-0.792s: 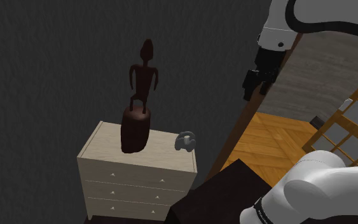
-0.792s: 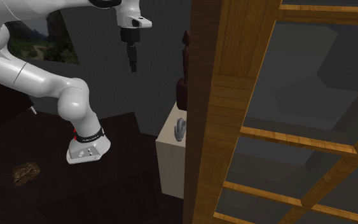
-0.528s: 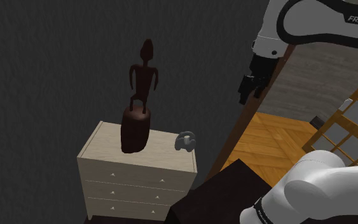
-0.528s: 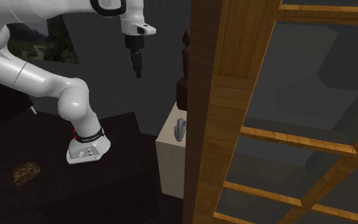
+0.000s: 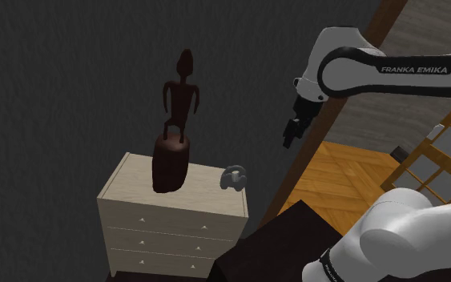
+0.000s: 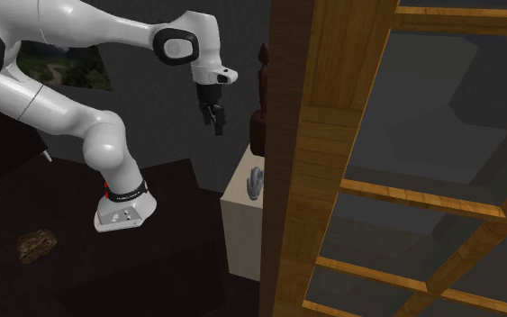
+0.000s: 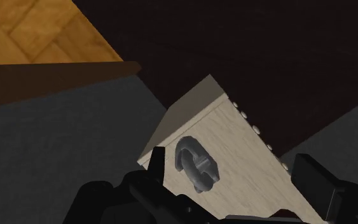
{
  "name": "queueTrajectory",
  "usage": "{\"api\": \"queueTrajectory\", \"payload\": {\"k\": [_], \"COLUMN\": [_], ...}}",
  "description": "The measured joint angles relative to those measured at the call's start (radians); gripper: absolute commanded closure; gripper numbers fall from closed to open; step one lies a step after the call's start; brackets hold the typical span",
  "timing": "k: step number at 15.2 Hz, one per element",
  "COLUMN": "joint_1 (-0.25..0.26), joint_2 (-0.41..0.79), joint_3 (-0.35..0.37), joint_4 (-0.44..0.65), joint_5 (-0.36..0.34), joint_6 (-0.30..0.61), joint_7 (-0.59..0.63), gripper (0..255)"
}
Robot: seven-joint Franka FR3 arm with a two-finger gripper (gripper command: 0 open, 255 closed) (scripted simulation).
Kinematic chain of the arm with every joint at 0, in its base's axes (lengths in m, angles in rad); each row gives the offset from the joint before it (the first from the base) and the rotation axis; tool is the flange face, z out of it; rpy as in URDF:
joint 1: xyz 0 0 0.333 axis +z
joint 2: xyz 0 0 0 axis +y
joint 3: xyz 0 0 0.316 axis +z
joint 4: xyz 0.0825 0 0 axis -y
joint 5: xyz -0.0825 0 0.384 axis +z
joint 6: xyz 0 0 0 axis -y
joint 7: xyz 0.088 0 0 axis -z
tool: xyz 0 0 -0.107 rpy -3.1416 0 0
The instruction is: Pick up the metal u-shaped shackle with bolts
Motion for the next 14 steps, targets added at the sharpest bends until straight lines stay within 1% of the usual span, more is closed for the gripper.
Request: {"api": "queueTrajectory", "payload": {"k": [4,8,11,14], "joint_1": [0.027,0.056,0.091,0.129], "joint_2": [0.087,0.201,0.338,0.453], "joint_3": [-0.049,-0.103,-0.147,-0.182], "joint_4": [-0.052,-0.085,-0.074,-0.065], "joint_5": [-0.012,-0.014,0.008,0.053], "joint_6": [0.172,0.348,0.496,0.621], "joint_7": [-0.093,-0.197,-0.286,-0.389], "gripper": [0,0,0,0]}}
